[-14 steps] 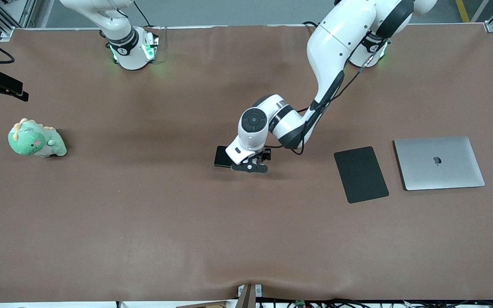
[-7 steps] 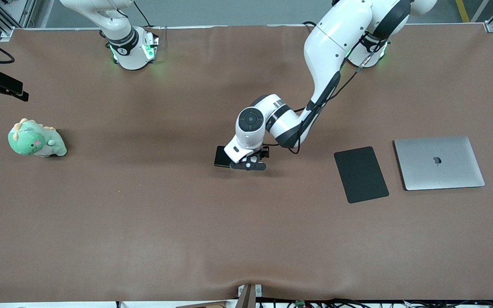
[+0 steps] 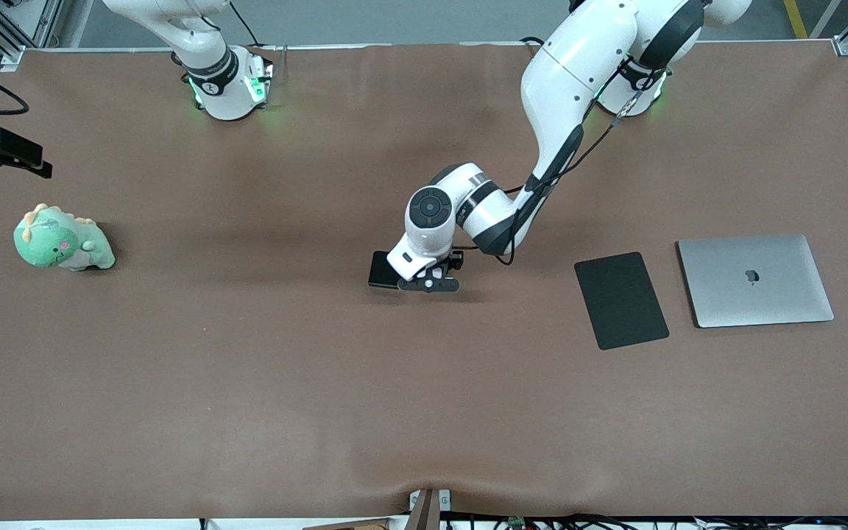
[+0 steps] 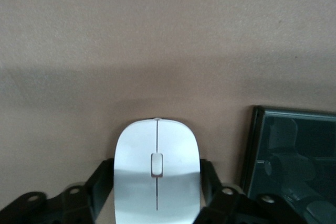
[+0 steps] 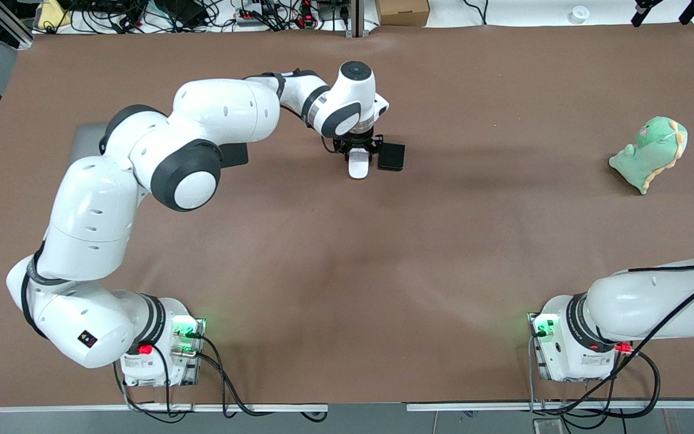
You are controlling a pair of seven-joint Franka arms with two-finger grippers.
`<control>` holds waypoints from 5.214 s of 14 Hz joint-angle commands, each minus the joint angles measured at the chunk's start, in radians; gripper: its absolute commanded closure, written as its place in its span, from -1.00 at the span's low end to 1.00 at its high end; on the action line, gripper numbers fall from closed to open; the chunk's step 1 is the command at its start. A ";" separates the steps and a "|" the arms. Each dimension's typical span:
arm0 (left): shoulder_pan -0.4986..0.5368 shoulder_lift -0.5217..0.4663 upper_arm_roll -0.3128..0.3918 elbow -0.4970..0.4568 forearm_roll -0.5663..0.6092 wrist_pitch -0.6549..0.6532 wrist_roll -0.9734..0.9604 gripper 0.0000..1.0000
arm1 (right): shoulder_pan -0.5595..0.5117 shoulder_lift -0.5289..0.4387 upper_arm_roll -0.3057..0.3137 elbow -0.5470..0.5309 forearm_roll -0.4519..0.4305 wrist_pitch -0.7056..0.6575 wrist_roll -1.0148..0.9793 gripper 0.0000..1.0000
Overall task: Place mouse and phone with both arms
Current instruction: 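Lower the left gripper and close it on the white mouse, then carry the mouse to the pad while the right gripper reaches the phone, then grasp the black phone with the right gripper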
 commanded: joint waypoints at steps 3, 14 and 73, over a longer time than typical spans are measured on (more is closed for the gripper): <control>-0.018 0.010 0.008 0.019 0.022 -0.013 -0.054 0.04 | 0.002 0.072 0.007 0.028 0.013 0.000 -0.012 -1.00; 0.094 -0.146 0.001 0.029 0.031 -0.158 -0.008 0.75 | 0.116 0.140 0.010 0.023 0.022 0.001 0.074 -1.00; 0.678 -0.329 -0.004 -0.531 0.137 0.128 0.328 0.34 | 0.634 0.715 0.125 -0.152 0.161 0.925 0.917 -1.00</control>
